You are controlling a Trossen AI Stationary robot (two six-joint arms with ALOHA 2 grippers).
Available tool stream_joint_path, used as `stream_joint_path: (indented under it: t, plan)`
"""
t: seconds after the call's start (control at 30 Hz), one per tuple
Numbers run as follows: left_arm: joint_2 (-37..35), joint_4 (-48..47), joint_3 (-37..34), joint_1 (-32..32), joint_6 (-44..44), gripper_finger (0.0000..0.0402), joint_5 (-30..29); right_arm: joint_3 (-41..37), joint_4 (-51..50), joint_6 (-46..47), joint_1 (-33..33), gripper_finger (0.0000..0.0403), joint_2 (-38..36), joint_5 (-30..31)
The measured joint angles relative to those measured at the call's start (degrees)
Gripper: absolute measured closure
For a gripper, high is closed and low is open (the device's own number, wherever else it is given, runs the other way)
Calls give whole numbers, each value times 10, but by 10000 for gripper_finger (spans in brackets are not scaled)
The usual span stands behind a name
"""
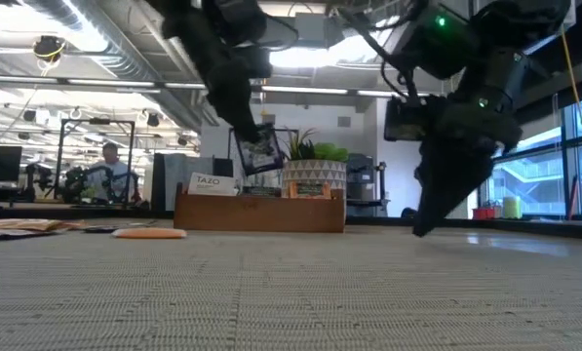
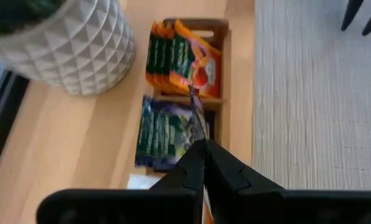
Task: Pick & Place Tea
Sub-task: Put the dark blue tea bag into the middle section of the wooden organizer
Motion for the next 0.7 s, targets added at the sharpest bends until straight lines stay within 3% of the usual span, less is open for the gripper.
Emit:
stream_joint_path:
  t: [0.1, 0.33, 0.7]
  plan:
    - [46, -58, 60, 13, 36, 398, 29, 11, 6, 0, 3, 296, 0, 2]
    - [160, -174, 179, 17, 99, 398, 25, 15, 27, -4, 3, 296, -1, 4]
    - [231, -179, 206, 16, 64, 398, 1, 15, 23, -6, 3, 296, -1, 6]
